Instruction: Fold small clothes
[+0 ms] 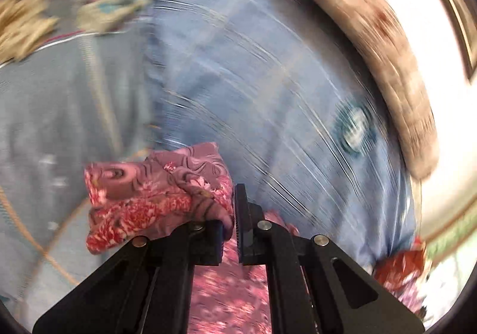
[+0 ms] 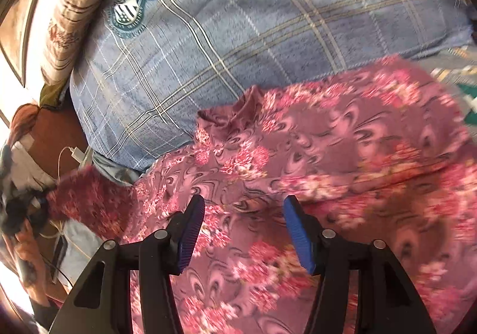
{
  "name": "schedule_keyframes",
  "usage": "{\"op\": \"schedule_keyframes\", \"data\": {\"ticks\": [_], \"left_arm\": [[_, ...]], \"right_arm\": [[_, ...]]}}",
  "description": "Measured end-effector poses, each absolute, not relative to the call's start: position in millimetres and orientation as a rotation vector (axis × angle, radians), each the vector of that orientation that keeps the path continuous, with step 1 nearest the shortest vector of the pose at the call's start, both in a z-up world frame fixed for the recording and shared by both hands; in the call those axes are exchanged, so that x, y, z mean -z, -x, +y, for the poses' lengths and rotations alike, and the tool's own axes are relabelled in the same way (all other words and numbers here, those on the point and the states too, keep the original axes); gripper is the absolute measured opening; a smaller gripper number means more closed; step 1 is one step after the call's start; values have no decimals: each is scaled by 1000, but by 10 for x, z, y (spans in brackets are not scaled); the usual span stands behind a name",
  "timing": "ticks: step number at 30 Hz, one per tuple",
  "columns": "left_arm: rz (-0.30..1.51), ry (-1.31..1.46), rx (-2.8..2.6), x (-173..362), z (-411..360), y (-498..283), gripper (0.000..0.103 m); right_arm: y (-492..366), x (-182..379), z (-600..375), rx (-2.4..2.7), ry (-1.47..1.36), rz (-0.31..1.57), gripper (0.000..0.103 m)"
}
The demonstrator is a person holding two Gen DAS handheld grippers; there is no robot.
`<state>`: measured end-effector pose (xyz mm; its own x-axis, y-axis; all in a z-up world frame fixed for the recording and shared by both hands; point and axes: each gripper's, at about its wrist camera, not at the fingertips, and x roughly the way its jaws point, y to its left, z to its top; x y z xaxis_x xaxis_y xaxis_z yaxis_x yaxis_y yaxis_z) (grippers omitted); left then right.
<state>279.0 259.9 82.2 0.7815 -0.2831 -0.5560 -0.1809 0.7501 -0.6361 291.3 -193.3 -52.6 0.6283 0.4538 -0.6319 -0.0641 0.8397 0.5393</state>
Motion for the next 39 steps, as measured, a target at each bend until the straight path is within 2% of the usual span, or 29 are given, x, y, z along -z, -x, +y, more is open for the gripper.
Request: {"op": "schedule_keyframes", "data": {"ticks": [4, 9, 20, 26, 27, 29, 31, 32, 38, 39], "left_arm": [[721, 657, 144, -899, 1925, -3008, 4], [826, 641, 239, -711, 1102, -3345, 4], [1000, 530, 345, -254, -538, -3696, 4], [1091, 376, 344, 22, -1256, -3765, 5], [1103, 359, 346, 56, -1317, -3752, 7], [1125, 301, 346, 95, -1424, -3691, 17], [1122, 253, 364, 77, -1491, -3622, 47], [1118, 213, 369, 40, -1500, -3555, 52], [1047, 137, 420, -327, -1139, -3196, 63], [1020, 159, 421, -376, -982, -3122, 73]], "right_arm": [[-2739, 395, -2140, -293, -461, 814, 57], [-2550, 289, -2465, -265, -467, 789, 57], [-2291, 460, -3181, -169, -588, 794, 57], [-2181, 515, -3443, -120, -627, 793, 57], [-2165, 517, -3471, -114, -630, 789, 57], [-2149, 519, -3509, -108, -634, 786, 57], [-2144, 519, -3528, -105, -640, 784, 57], [-2150, 518, -3528, -105, -644, 785, 57], [-2182, 414, -3407, -121, -641, 767, 58], [-2205, 387, -3358, -131, -636, 768, 58]]}}
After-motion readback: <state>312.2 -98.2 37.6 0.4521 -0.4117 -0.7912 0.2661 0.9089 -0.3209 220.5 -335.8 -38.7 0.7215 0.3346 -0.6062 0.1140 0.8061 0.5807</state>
